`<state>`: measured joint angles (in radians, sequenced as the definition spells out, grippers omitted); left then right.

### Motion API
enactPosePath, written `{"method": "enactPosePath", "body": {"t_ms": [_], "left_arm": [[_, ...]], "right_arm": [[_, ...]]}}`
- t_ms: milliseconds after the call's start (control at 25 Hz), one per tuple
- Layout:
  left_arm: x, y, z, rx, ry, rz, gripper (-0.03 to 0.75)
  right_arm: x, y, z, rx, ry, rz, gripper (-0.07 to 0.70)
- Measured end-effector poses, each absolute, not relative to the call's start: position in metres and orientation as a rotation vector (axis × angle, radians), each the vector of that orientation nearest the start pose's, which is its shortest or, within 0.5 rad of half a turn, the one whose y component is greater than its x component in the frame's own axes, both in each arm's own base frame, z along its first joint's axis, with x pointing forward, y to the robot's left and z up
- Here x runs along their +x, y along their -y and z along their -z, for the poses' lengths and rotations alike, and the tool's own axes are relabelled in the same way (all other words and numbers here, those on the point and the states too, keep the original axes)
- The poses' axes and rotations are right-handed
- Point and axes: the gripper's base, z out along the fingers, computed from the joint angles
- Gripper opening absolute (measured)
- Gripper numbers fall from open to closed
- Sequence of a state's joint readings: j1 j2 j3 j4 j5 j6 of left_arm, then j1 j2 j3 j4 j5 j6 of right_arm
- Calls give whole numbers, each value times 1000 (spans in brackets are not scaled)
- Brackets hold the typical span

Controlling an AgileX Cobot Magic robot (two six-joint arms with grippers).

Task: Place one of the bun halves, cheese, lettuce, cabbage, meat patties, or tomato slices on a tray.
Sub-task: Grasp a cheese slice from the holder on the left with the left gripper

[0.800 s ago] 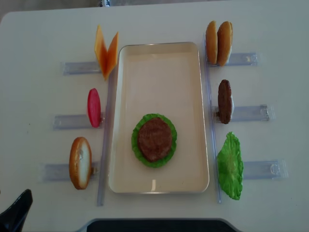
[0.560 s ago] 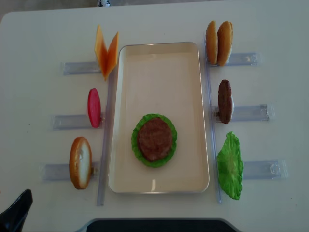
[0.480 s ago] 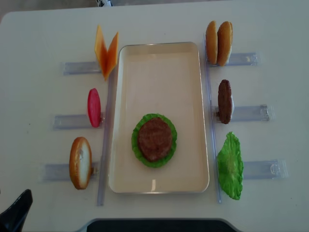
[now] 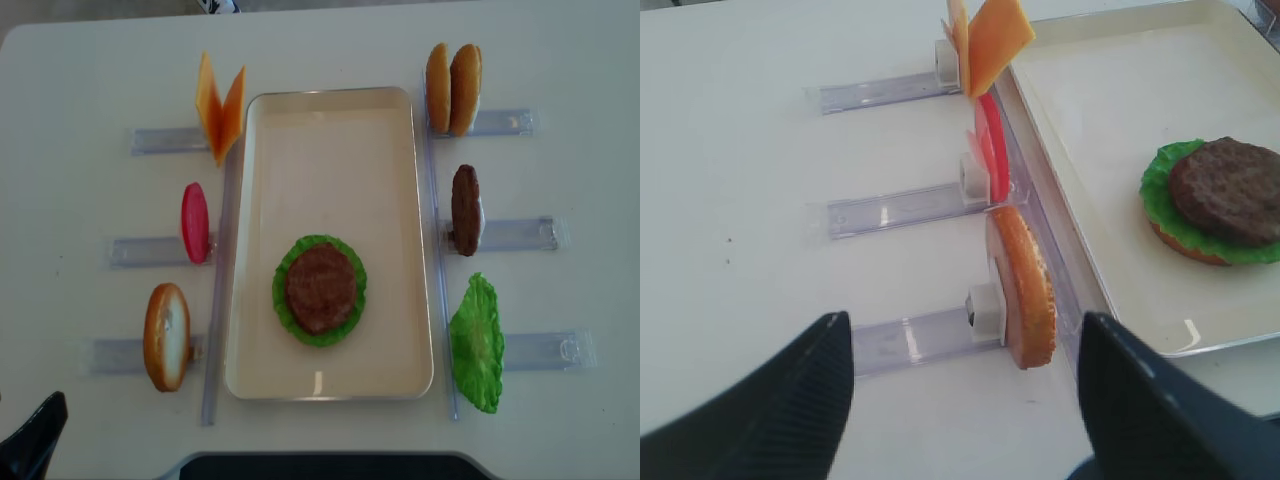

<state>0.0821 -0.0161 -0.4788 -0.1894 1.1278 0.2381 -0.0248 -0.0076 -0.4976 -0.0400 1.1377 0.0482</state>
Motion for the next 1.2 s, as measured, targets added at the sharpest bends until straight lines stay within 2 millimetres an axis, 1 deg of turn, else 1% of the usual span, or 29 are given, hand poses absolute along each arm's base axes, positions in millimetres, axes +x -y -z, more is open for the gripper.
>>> {"method": "enactPosePath", "body": {"t_ms": [1200], "left_arm": [[-7,16,-267,180,-2093,37,535]], "right_arm": [[-9,3,-270,81,-2114,34,538]]}}
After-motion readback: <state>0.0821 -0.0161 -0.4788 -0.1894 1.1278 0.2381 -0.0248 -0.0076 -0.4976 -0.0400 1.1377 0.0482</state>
